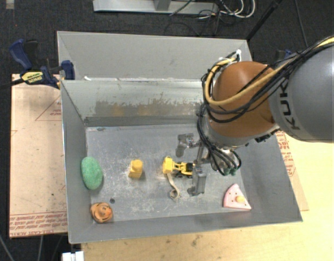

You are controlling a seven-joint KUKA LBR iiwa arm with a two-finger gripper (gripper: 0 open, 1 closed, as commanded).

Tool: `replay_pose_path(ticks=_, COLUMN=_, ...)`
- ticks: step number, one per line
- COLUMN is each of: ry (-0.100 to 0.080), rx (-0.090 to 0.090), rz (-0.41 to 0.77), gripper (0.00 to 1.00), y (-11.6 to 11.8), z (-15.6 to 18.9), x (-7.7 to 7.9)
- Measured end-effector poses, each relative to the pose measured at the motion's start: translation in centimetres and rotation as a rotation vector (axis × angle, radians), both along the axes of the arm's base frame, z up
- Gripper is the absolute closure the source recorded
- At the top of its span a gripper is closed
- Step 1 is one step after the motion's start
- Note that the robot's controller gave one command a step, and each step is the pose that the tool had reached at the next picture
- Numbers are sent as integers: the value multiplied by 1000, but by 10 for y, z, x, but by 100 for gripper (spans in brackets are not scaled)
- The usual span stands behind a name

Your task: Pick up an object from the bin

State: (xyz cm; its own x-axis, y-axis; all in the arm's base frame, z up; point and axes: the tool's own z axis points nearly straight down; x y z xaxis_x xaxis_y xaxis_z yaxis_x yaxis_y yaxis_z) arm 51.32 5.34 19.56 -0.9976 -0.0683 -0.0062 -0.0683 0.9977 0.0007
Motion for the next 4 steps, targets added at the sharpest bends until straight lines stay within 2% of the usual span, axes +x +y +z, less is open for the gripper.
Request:
replay_pose_path(ticks=1, ry=6, rx=0, rz=-32, gripper=0, y=24, z=-32, x=1)
replay_pose_path(ticks=2, ry=2, rx=3, rz=-9, gripper=0, y=5, z=-63, x=42)
replay_pose_path(ticks=3, ry=2, rx=-3, rz=-34, gripper=0, y=-9, z=-91, x=68)
replay_pose_path(ticks=4, ry=2, rx=1, rz=-21, gripper=0, y=-13, z=-111, x=24)
